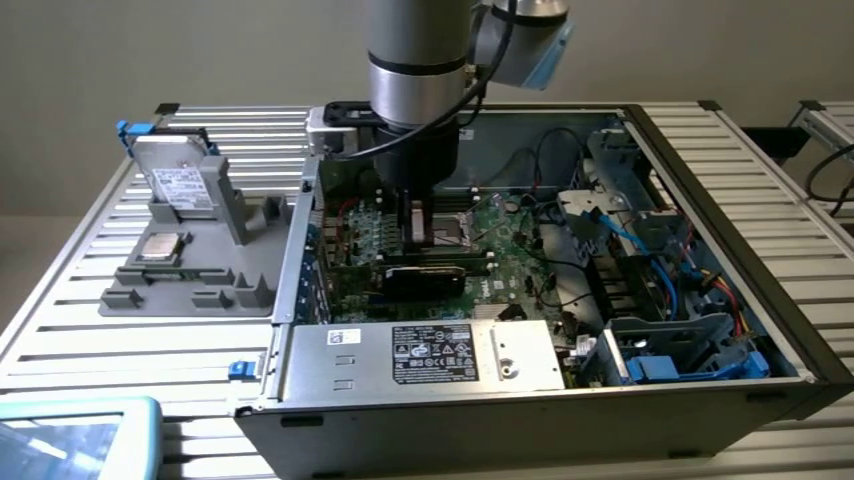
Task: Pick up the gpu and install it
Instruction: 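Press down on the gpu until it lock into place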
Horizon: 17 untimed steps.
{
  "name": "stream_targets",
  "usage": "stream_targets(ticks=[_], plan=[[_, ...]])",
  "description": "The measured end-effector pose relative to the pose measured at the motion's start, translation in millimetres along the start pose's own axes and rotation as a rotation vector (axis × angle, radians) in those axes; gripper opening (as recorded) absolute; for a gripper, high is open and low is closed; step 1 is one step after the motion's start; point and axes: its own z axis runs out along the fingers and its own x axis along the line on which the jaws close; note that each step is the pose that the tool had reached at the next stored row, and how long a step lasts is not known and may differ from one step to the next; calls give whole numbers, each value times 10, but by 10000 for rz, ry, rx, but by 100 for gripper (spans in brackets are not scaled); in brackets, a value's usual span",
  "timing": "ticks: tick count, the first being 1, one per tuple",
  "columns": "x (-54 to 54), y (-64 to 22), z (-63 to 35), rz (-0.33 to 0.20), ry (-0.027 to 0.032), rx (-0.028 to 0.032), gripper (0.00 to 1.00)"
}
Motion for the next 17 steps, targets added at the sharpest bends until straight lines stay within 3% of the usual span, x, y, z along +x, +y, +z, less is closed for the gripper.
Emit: stream_targets(ticks=[5, 17], plan=[[0, -34, 19, -5, -75, -88, 11], [-35, -24, 108, -8, -95, -92, 11]])
